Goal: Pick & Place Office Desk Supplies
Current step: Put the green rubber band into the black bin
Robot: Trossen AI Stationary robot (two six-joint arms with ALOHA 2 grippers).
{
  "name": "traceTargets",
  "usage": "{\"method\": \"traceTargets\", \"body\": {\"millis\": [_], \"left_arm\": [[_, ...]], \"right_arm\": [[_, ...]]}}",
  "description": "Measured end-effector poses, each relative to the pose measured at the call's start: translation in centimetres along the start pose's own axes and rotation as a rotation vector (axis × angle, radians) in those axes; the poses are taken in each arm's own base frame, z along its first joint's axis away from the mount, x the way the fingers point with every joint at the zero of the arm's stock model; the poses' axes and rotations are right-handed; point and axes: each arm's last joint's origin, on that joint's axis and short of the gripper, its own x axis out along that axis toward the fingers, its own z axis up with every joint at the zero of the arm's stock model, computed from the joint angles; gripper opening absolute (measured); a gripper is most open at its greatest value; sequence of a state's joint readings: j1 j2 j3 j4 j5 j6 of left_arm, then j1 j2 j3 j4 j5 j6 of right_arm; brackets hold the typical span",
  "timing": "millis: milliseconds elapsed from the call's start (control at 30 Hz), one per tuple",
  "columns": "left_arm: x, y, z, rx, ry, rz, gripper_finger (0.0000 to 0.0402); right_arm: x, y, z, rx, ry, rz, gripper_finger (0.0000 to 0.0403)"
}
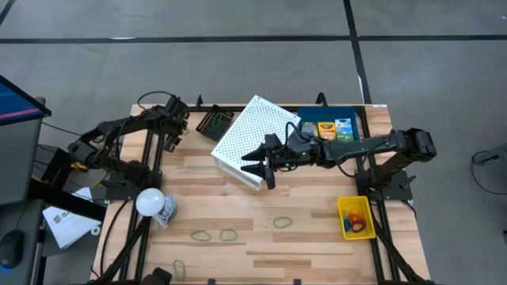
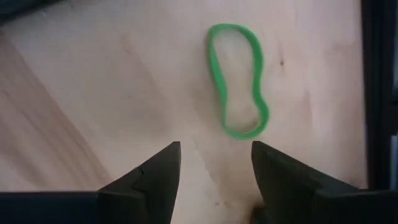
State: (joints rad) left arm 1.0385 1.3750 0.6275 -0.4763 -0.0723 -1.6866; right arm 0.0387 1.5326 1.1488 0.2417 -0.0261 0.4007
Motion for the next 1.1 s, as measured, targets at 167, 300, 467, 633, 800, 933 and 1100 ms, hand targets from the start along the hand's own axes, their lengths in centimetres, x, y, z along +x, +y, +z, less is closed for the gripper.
{"method": "traceTargets", "body": {"millis": [167,300,467,633,800,933,1100], "left_arm": [[0.1,0.0,0.0,-0.065,-0.007,-0.012,0.0184],[0.1,-0.1,0.2,-0.125,-0.013,-0.012,0.0182],[0.7,0.0,0.2,-0.163,-0.009,0.020,0.0182],[1.5,0.1,0.1,-0.161,0.013,0.064,0.0182],[1.9,0.2,0.0,-0.160,0.008,0.077,0.0182],[2.1,0.2,0.0,-0.159,0.004,0.085,0.0182],[2.1,0.2,0.1,-0.162,-0.011,0.082,0.0182]], "right_arm": [[0.0,-0.2,-0.4,0.001,0.037,-0.016,0.0193],[0.0,-0.2,-0.4,-0.008,0.042,-0.019,0.0193],[0.0,-0.3,-0.4,-0.015,0.042,-0.020,0.0193],[0.0,-0.3,-0.4,-0.014,0.042,-0.020,0.0193],[0.0,-0.3,-0.4,-0.015,0.043,-0.021,0.0193],[0.0,-0.3,-0.4,-0.015,0.044,-0.021,0.0193],[0.0,-0.3,-0.4,-0.017,0.046,-0.023,0.0193]]}}
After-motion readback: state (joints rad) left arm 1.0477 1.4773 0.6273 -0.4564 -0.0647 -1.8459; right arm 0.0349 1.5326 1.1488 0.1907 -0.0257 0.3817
